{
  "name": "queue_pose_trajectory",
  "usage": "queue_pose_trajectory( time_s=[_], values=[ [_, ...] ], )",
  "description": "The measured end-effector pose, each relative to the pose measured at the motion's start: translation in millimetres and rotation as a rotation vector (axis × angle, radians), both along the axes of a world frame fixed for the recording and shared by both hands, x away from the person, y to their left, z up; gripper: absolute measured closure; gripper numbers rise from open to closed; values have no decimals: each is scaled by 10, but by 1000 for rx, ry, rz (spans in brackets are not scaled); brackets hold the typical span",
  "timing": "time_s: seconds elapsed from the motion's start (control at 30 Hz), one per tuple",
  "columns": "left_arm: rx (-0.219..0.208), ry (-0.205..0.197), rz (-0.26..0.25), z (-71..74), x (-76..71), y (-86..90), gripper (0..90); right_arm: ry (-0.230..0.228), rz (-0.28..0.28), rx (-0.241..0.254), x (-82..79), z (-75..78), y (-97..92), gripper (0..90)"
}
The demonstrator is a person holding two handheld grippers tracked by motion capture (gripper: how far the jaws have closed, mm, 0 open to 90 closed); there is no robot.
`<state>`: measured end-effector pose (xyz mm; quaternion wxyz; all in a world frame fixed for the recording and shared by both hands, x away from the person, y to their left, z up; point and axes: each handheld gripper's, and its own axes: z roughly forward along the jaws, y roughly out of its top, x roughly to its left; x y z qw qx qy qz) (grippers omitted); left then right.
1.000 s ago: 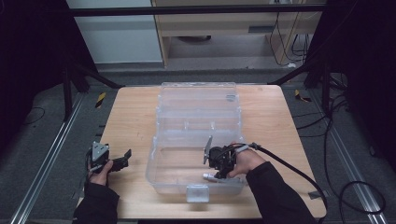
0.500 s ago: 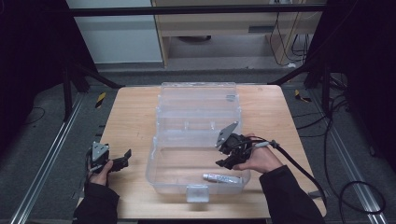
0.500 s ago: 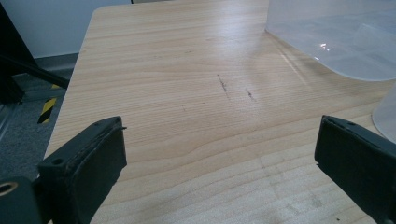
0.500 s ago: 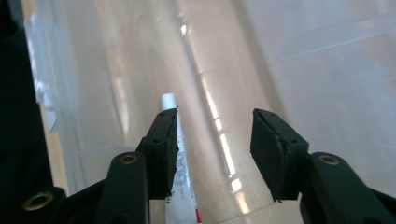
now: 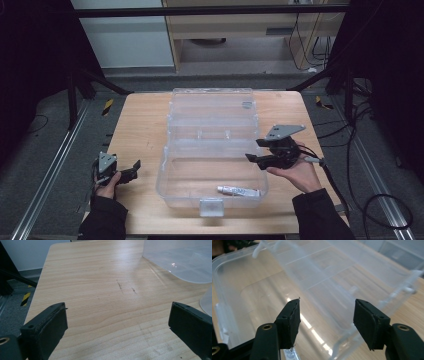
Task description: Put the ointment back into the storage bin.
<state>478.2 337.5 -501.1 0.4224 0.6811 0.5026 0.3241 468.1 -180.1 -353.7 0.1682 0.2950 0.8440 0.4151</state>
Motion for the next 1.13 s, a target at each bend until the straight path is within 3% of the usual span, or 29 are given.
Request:
queue_pose_trajectory(
  time_s=[0.07,0.1,0.2,0.3,0.4,0.67,0.83,0.93,1.13],
  values=[
    [0,0,0,0,0,-1,16,-12,-20,15,-9,-1,-54,363],
    [0,0,0,0,0,-1,16,-23,-66,48,-27,-13,-155,331],
    [1,0,1,0,0,-1,15,-28,-133,89,-49,-63,-299,292],
    [3,0,2,0,0,-4,15,-33,-164,111,-58,-112,-390,267],
    [1,0,2,0,0,-1,16,-47,-246,138,-69,-247,-556,228],
    [-2,-1,2,0,-1,1,16,-33,-408,141,32,-563,-857,200],
    [-1,-1,-1,0,-2,2,16,-19,-453,85,84,-779,-964,198],
    [-5,-4,1,-1,-1,2,16,6,-479,113,95,-870,-1037,186],
    [-6,-4,0,-1,-1,3,16,31,-517,98,66,-1039,-1159,175]
  ],
)
